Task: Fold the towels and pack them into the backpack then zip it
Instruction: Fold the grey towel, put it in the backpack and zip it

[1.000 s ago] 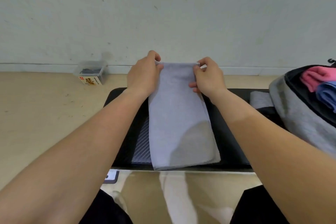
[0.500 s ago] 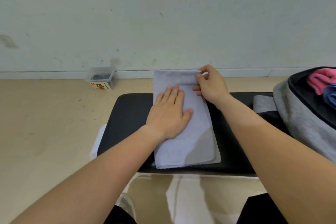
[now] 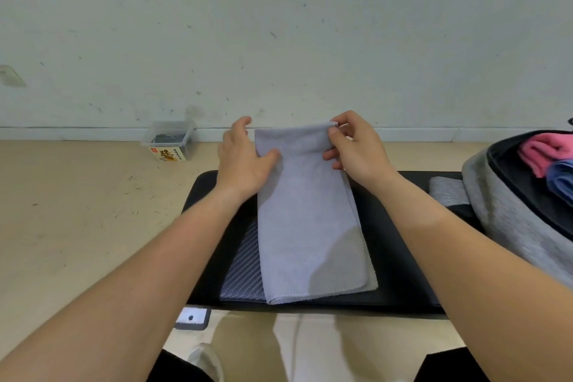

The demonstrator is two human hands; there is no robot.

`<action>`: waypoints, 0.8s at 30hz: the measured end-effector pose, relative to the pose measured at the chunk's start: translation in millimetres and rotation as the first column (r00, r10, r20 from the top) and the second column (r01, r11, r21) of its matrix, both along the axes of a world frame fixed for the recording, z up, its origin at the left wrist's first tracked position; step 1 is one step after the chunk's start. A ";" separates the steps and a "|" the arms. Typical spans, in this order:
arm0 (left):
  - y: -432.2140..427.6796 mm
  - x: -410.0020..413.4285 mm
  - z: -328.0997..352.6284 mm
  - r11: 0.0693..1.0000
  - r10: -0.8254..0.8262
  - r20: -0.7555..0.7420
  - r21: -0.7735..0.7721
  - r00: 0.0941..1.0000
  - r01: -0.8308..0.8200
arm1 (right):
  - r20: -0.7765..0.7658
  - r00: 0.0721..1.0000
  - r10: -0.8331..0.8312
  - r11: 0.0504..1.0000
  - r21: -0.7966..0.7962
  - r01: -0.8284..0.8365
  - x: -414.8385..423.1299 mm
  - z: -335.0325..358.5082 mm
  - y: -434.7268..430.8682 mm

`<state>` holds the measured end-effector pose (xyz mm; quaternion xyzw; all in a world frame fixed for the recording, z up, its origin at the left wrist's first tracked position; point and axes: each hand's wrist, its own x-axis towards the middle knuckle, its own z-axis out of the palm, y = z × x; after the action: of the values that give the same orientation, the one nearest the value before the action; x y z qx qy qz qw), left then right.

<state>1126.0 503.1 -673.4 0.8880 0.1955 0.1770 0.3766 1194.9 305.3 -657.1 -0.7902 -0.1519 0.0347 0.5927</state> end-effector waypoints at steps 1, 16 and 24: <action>4.7 3.8 2.2 0.995 -0.006 -0.021 -0.098 1.000 0.004 | -0.013 1.000 0.020 1.000 0.018 -0.020 -1.0 2.5 -1.8; -12.9 -108.8 57.2 0.953 -0.276 0.082 -0.111 0.958 0.284 | 0.171 0.972 0.162 0.939 -0.329 -0.099 -80.5 35.8 -63.7; -37.3 -167.3 25.6 0.835 -0.499 -0.168 0.169 0.850 0.524 | 0.181 0.928 0.325 0.778 -0.609 -0.154 -135.2 17.5 -107.9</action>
<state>958.8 465.8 -647.8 0.9511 -0.0470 0.0368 0.3031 1059.7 197.3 -639.6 -0.9043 -0.3152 0.0451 0.2844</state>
